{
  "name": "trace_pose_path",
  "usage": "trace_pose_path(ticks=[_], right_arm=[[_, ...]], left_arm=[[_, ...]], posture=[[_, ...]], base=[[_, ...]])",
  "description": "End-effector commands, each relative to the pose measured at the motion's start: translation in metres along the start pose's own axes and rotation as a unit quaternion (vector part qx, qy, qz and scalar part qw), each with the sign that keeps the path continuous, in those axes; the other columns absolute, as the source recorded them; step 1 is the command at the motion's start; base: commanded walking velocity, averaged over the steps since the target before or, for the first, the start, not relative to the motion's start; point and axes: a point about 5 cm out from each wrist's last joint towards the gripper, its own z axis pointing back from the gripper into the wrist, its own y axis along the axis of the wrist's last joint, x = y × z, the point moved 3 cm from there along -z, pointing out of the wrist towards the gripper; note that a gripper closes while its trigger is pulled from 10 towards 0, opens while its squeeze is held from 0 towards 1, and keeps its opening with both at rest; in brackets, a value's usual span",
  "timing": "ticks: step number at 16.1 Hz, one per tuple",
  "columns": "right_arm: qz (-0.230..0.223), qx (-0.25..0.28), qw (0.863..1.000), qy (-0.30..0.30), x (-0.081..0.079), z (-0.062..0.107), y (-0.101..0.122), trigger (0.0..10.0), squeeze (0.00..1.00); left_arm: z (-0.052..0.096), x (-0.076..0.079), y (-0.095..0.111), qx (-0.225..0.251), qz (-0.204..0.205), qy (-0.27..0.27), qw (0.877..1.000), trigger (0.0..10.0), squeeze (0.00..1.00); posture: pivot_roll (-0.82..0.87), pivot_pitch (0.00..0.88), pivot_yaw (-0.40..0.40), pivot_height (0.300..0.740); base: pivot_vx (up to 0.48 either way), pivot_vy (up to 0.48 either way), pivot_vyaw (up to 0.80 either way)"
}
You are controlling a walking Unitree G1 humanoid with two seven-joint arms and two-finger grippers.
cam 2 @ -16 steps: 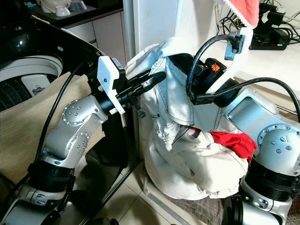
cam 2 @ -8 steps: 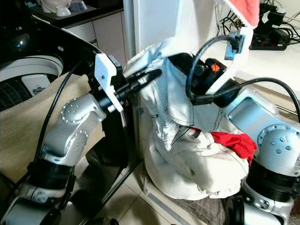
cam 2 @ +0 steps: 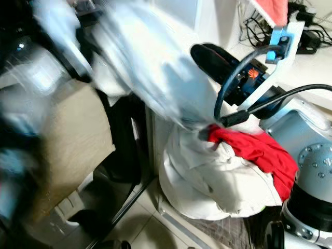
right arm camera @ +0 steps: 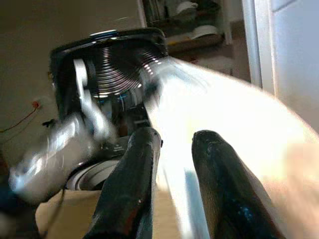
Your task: Clothes washing
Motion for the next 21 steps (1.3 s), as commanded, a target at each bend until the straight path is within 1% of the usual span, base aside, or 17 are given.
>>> trace_pose_path(ticks=[1, 2, 3, 4, 5, 7, 8, 9, 10, 11, 12, 13, 14, 15, 18, 20, 21], right_arm=[[0.006, -0.003, 1.0, 0.009, -0.004, -0.001, -0.002, 10.0, 0.0], [0.007, -0.005, 1.0, 0.008, -0.004, -0.002, -0.005, 10.0, 0.0], [0.007, -0.005, 1.0, 0.008, -0.004, -0.003, -0.007, 10.0, 0.0], [0.006, -0.006, 1.0, 0.01, -0.006, -0.005, -0.009, 10.0, 0.0], [0.004, -0.009, 1.0, 0.019, -0.011, -0.009, -0.014, 10.0, 0.0], [0.005, -0.018, 0.999, 0.026, -0.017, -0.013, -0.022, 10.0, 0.0], [0.006, -0.036, 0.999, 0.031, -0.023, -0.019, -0.033, 10.0, 0.0], [0.005, -0.048, 0.998, 0.034, -0.027, -0.022, -0.04, 10.0, 0.0], [0.001, -0.058, 0.998, 0.038, -0.031, -0.025, -0.047, 10.0, 0.0], [0.0, -0.067, 0.997, 0.04, -0.034, -0.027, -0.052, 10.0, 0.0], [-0.001, -0.084, 0.995, 0.044, -0.038, -0.029, -0.06, 10.0, 0.0], [0.003, -0.116, 0.992, 0.048, -0.043, -0.031, -0.073, 10.0, 0.0], [0.007, -0.128, 0.991, 0.049, -0.044, -0.031, -0.078, 10.0, 0.0], [0.009, -0.146, 0.988, 0.057, -0.046, -0.03, -0.084, 10.0, 0.0], [0.018, -0.159, 0.981, 0.11, -0.061, -0.032, -0.091, 10.0, 0.0], [0.032, -0.162, 0.98, 0.113, -0.062, -0.035, -0.094, 10.0, 0.0], [0.044, -0.16, 0.981, 0.1, -0.059, -0.037, -0.095, 10.0, 0.0]], left_arm=[[-0.003, -0.054, 0.046, 0.072, -0.074, 0.109, 0.989, 0.0, 0.0], [-0.002, -0.084, 0.073, 0.096, -0.136, 0.165, 0.972, 0.0, 0.0], [0.001, -0.108, 0.102, 0.116, -0.218, 0.212, 0.946, 0.0, 0.0], [0.001, -0.116, 0.108, 0.11, -0.25, 0.225, 0.935, 0.0, 0.0], [0.0, -0.122, 0.097, 0.072, -0.281, 0.224, 0.93, 0.0, 0.0], [-0.002, -0.119, 0.062, 0.008, -0.27, 0.2, 0.942, 0.0, 0.0], [0.005, -0.109, 0.003, -0.101, -0.242, 0.168, 0.95, 0.0, 0.0], [0.015, -0.105, -0.029, -0.167, -0.238, 0.154, 0.944, 2.9, 0.0], [0.029, -0.101, -0.06, -0.236, -0.225, 0.14, 0.935, 10.0, 0.0], [0.036, -0.1, -0.071, -0.259, -0.218, 0.142, 0.93, 10.0, 0.0], [0.047, -0.092, -0.094, -0.306, -0.179, 0.117, 0.928, 10.0, 0.0], [0.069, -0.081, -0.124, -0.389, -0.106, 0.085, 0.911, 10.0, 0.0], [0.076, -0.081, -0.13, -0.408, -0.095, 0.083, 0.904, 10.0, 0.55], [0.083, -0.085, -0.133, -0.425, -0.084, 0.087, 0.897, 10.0, 1.0], [0.088, -0.109, -0.119, -0.42, -0.061, 0.117, 0.898, 10.0, 1.0], [0.087, -0.119, -0.111, -0.412, -0.072, 0.13, 0.899, 10.0, 1.0], [0.086, -0.13, -0.101, -0.395, -0.101, 0.153, 0.9, 10.0, 1.0]], posture=[[-0.07, 0.0, 0.041, 0.74], [-0.07, 0.0, 0.04, 0.74], [-0.07, 0.0, 0.042, 0.74], [-0.06, 0.0, 0.043, 0.74], [-0.06, 0.0, 0.044, 0.74], [-0.07, 0.0, 0.048, 0.74], [-0.08, 0.0, 0.046, 0.74], [-0.07, 0.0, 0.045, 0.74], [-0.08, 0.0, 0.043, 0.74], [-0.08, 0.0, 0.044, 0.74], [-0.08, 0.0, 0.044, 0.74], [-0.08, 0.0, 0.04, 0.74], [-0.08, 0.0, 0.04, 0.74], [-0.07, 0.0, 0.036, 0.74], [-0.06, 0.0, 0.025, 0.74], [-0.05, 0.0, 0.022, 0.74], [-0.05, 0.0, 0.021, 0.74]], base=[[0.0, 0.0, 0.0], [0.0, 0.0, 0.0], [0.0, 0.0, 0.0], [0.0, 0.0, 0.0], [0.0, 0.0, 0.0], [0.0, 0.0, 0.0], [0.0, 0.0, 0.0], [0.0, 0.0, 0.0], [0.0, 0.0, 0.0], [0.0, 0.0, 0.0], [0.0, 0.0, 0.0], [0.0, 0.0, 0.0], [0.0, 0.0, 0.0], [0.0, 0.0, 0.0], [0.0, 0.0, 0.0], [0.0, 0.0, 0.0], [0.0, 0.0, 0.0]])
